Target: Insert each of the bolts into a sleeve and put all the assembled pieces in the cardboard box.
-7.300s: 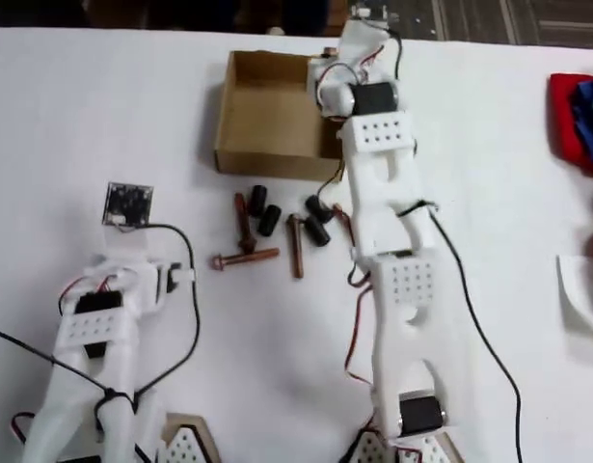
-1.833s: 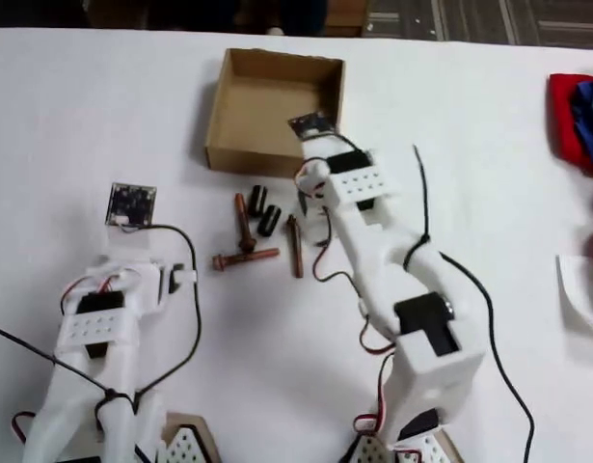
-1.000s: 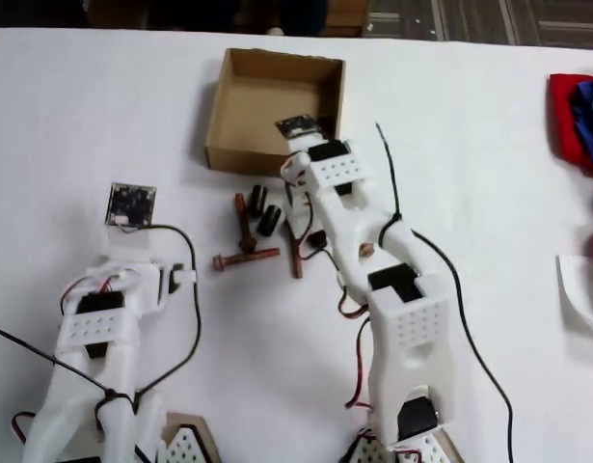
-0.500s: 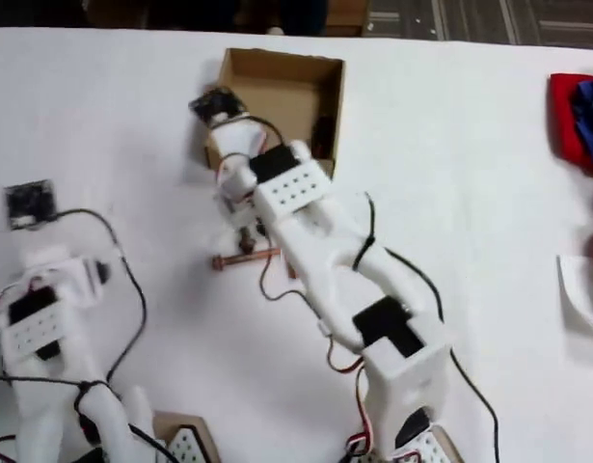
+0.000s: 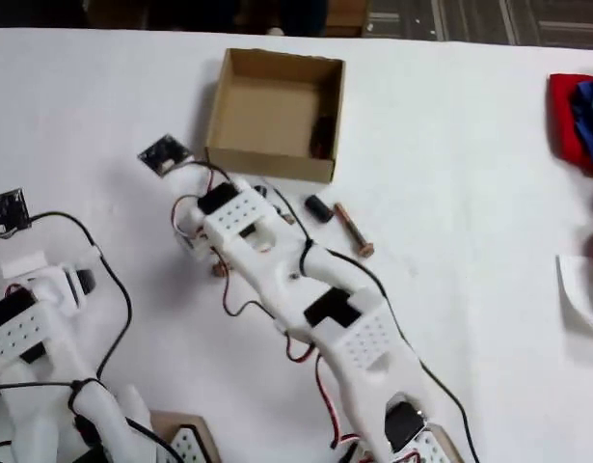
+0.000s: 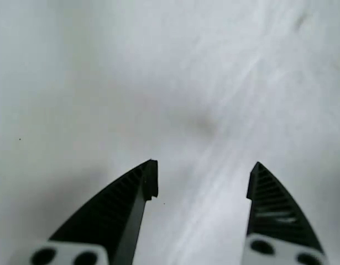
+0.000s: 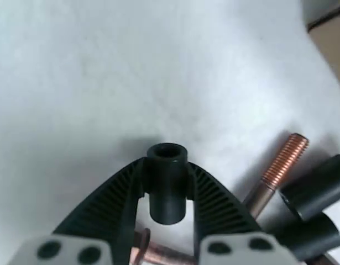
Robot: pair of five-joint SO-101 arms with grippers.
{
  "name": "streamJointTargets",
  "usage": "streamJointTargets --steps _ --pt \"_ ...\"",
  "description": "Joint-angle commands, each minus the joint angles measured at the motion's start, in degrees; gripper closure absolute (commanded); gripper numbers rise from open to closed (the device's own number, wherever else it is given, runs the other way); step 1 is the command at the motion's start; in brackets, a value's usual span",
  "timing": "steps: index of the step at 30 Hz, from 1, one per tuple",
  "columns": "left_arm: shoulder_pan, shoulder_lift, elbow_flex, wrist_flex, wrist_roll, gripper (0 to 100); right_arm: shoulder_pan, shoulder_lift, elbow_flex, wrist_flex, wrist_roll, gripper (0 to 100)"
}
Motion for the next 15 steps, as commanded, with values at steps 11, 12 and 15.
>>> streamJointTargets --steps 11,12,15 --pt "7.03 -0.7 -2.59 0.26 0.44 72 -0.4 8.48 -13.89 8.04 0.35 87.6" --pt "7.03 -0.7 -2.59 0.26 0.44 72 -0.31 9.45 -14.68 8.13 0.35 87.6" --pt "6.95 -0.7 -2.59 0.35 0.44 72 0.22 10.95 -16.97 9.27 0.35 88.1"
